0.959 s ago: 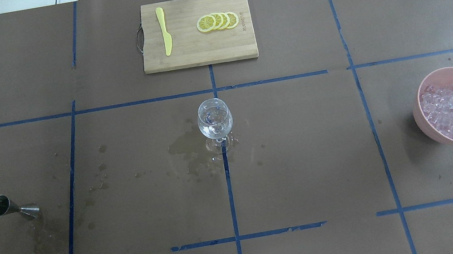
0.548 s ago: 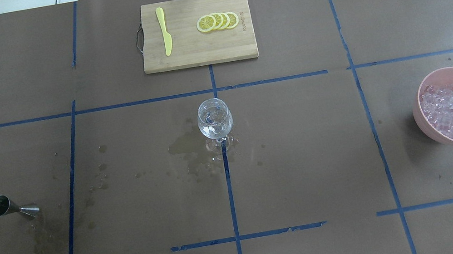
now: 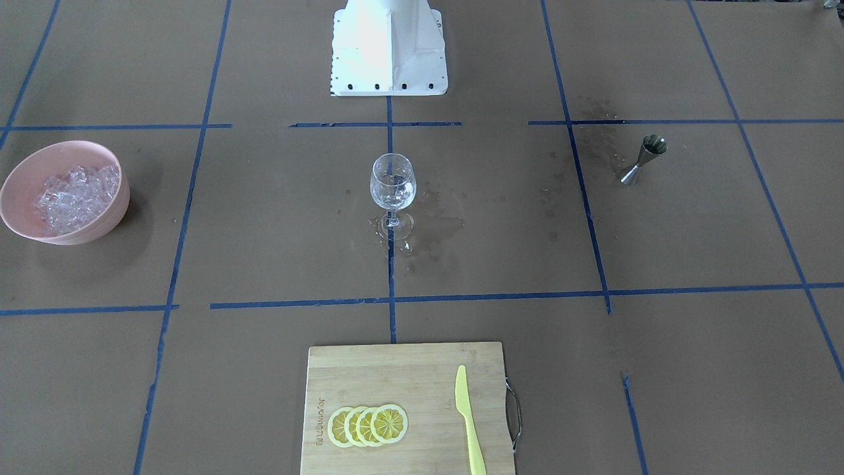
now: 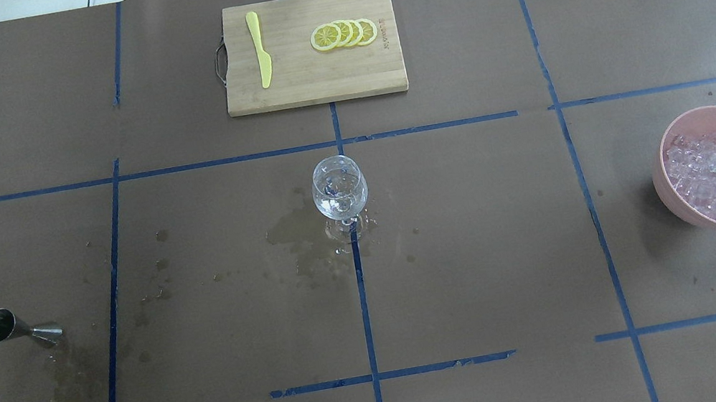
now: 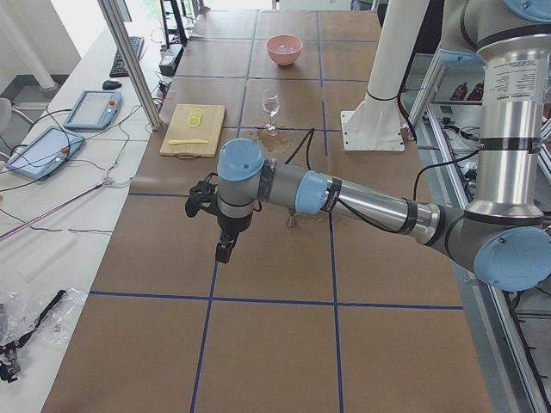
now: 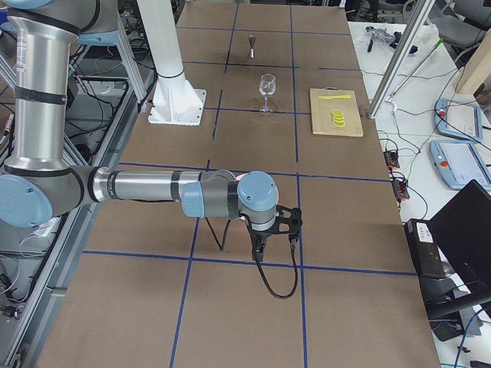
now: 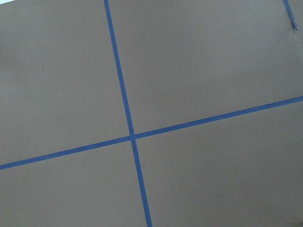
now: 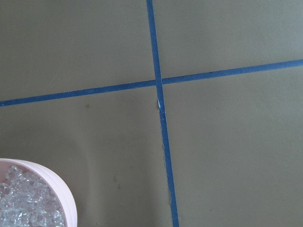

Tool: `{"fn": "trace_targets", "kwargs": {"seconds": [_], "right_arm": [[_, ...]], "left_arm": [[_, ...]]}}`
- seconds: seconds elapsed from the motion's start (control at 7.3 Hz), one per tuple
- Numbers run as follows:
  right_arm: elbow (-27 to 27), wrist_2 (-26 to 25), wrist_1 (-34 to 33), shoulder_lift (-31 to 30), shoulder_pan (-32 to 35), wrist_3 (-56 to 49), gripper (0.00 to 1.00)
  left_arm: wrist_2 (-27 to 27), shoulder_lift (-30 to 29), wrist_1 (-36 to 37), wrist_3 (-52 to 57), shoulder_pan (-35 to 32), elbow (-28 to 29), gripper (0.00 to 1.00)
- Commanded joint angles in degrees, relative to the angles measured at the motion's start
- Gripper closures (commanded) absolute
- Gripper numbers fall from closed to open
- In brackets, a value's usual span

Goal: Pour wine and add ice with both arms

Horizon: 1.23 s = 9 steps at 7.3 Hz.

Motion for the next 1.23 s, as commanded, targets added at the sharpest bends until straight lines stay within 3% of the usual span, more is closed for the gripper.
{"fn": "trace_targets", "kwargs": {"seconds": [0.0, 0.14, 0.27, 0.41, 0.55, 0.68, 0.96, 1.1], "right_arm": [[0.2, 0.3, -0.1, 0.6, -0.1, 0.2, 0.00], [0.2, 0.5, -0.3, 0.7, -0.2, 0.2, 0.00], [0.1, 0.6, -0.3, 0.8, -0.2, 0.2, 0.00], [0.1, 0.7, -0.3, 0.8, -0.2, 0.2, 0.00], [0.1, 0.8, -0.3, 0.8, -0.2, 0.2, 0.00], [0.2, 1.0, -0.4, 0.8, -0.2, 0.2, 0.00], [0.2, 1.0, -0.5, 0.6, -0.2, 0.2, 0.00], [0.0, 1.8, -0.6, 0.5, -0.2, 0.3, 0.00]], "left_arm": [[-0.1, 3.0, -2.8, -11.8, 5.7, -6.7, 0.07], [0.0, 6.8, -9.5, -20.0, 10.1, -8.9, 0.07], [0.3, 11.5, -22.5, -32.1, 15.8, -9.1, 0.07], [2.8, 17.2, -36.4, -42.4, 21.5, -8.9, 0.01], [9.3, 21.5, -48.5, -53.7, 29.7, -9.1, 0.01], [16.4, 22.4, -52.9, -60.7, 36.6, -9.2, 0.01], [23.3, 23.4, -55.0, -64.6, 42.3, -10.7, 0.01], [32.7, 27.4, -60.7, -68.9, 49.6, -10.7, 0.01]]}}
